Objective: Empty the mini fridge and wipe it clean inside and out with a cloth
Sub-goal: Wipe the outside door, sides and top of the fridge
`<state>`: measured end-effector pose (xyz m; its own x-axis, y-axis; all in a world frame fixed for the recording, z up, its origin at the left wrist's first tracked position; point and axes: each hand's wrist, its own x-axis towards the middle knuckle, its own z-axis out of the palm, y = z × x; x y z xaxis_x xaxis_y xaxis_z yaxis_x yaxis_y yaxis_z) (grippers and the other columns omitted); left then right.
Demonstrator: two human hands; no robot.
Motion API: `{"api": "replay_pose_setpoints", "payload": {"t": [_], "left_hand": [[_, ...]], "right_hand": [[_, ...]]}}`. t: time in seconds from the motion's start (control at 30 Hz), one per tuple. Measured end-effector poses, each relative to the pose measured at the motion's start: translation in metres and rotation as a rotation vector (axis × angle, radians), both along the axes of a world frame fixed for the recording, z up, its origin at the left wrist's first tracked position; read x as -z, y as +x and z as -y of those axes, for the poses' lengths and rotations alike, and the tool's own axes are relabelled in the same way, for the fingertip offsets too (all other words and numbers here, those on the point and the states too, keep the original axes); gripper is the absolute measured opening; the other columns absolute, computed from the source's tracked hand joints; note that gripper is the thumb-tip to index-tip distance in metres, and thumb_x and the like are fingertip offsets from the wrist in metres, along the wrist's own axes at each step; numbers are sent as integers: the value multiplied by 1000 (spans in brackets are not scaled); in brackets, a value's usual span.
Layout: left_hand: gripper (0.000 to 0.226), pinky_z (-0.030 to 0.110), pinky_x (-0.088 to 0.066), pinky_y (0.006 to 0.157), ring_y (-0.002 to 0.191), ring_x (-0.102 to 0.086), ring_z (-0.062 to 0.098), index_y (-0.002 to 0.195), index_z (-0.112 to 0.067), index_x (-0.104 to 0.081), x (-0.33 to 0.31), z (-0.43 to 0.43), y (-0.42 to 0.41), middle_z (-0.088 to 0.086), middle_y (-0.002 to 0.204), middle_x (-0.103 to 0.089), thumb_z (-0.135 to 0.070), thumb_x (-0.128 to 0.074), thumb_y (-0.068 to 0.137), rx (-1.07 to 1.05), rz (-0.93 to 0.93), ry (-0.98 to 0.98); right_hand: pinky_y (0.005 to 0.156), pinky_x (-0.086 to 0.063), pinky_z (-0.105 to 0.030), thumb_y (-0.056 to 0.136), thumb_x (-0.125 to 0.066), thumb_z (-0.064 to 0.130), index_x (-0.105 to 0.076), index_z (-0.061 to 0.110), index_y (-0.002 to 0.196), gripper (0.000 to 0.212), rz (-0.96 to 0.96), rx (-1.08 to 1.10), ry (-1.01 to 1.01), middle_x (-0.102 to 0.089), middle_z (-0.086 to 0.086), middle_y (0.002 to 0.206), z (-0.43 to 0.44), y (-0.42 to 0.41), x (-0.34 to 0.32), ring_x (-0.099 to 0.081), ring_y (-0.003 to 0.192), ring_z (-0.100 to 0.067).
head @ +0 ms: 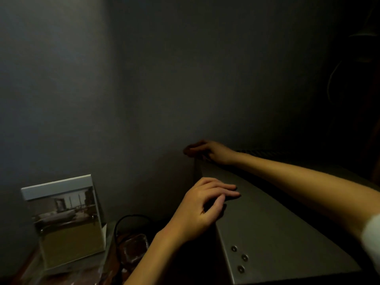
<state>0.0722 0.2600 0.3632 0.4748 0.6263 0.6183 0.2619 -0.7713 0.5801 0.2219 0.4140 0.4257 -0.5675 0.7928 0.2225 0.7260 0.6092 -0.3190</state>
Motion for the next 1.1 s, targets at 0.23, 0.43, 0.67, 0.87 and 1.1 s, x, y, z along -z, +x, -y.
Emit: {"api": "replay_pose_setpoints", "payload": {"t": [0.23, 0.43, 0.67, 0.87, 1.1], "left_hand": [[47, 21, -1, 117, 145, -11, -1, 138, -40, -45, -13, -25, -3, -17, 152, -33, -48, -35, 93, -172, -292, -131], [60, 29, 1, 117, 149, 3, 23, 154, -9, -12, -49, -59, 37, 13, 161, -1, -35, -32, 104, -411, -724, -278], [60, 33, -6, 119, 149, -8, 23, 154, -12, -18, -46, -81, 68, 10, 161, -11, -44, -27, 103, -566, -740, -229], [76, 44, -22, 118, 147, -10, 32, 154, -11, -12, -43, -83, 63, 16, 160, -6, -56, -35, 97, -682, -621, -361], [84, 39, -22, 117, 146, -13, 34, 152, 1, -8, -37, -88, 69, 21, 159, -8, -59, -30, 97, -771, -632, -391]], "right_hand": [[96, -37, -21, 95, -52, 4, -55, 21, 135, 43, 24, 58, 15, -52, -4, 136, -21, 31, 1, -52, 120, -17], [105, -28, -19, 91, -61, 7, -56, 16, 133, 43, 13, 247, 43, -49, -4, 143, 4, 154, -6, -42, 132, -17], [103, -35, -29, 92, -61, 14, -57, 15, 132, 40, 40, 594, 29, -47, -9, 144, 24, 253, -4, -47, 129, -27], [96, -44, -32, 92, -59, 9, -57, 17, 129, 38, 56, 775, 29, -48, -8, 140, 32, 290, -8, -52, 121, -25], [90, -35, -21, 93, -55, 5, -63, 21, 127, 39, 23, 534, 111, -54, -5, 138, 29, 223, -6, -49, 128, -24]]}}
